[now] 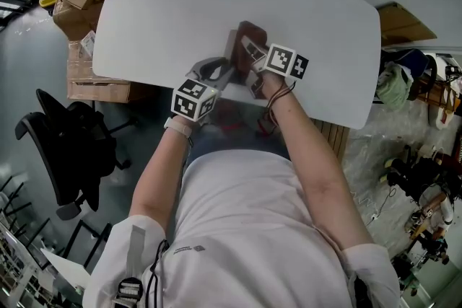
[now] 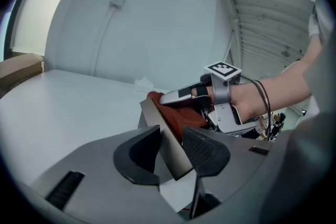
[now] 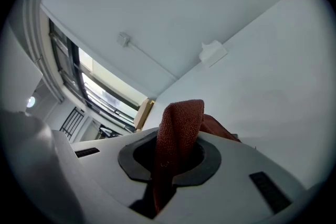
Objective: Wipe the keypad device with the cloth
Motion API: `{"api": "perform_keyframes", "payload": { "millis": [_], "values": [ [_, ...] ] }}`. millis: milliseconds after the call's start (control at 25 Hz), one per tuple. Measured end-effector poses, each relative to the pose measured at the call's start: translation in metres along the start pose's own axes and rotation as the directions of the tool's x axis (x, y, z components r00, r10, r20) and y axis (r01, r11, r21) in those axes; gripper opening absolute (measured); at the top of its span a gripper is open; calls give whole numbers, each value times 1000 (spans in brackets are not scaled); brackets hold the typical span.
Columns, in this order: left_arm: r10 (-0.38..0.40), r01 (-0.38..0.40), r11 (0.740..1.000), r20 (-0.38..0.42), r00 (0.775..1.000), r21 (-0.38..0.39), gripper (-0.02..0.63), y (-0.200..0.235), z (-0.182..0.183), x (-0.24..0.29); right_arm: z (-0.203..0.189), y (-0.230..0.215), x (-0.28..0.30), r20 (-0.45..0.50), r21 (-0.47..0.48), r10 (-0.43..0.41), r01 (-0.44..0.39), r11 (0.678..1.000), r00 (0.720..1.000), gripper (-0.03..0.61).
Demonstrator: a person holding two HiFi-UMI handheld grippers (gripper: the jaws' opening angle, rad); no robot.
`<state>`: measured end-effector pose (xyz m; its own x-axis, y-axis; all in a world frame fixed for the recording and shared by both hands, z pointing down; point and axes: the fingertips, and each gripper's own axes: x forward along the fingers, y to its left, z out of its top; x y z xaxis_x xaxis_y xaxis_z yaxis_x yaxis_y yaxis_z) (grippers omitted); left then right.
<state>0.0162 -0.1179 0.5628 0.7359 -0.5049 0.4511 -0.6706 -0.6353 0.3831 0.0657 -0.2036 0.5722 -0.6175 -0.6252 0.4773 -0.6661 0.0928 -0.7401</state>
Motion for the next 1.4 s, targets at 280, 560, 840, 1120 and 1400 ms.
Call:
{"api": "perform_keyframes", "payload": {
  "millis": [280,560,840,1120,1400],
  "values": [
    [-2,2,1000,-4,1000,1,132,-1,-1,1,-19,-70,-19,-59,0,-176,177,984,983,54],
    [-4,4,1000,-4,1000,2,132,0,-2,0,-41,-112,-34,-124,-6,-254,255,967,959,54],
    [-1,1,1000,0,1000,-2,132,1,-1,0,-41,-110,-32,-119,-24,-252,251,968,960,54],
    [-12,12,1000,2,1000,6,132,2,0,0,-37,-110,-33,-116,28,-247,252,967,962,54],
    [-20,20,1000,1,1000,8,132,1,-2,-2,5,-55,-26,-46,-29,-145,144,989,988,54]
  ]
}}
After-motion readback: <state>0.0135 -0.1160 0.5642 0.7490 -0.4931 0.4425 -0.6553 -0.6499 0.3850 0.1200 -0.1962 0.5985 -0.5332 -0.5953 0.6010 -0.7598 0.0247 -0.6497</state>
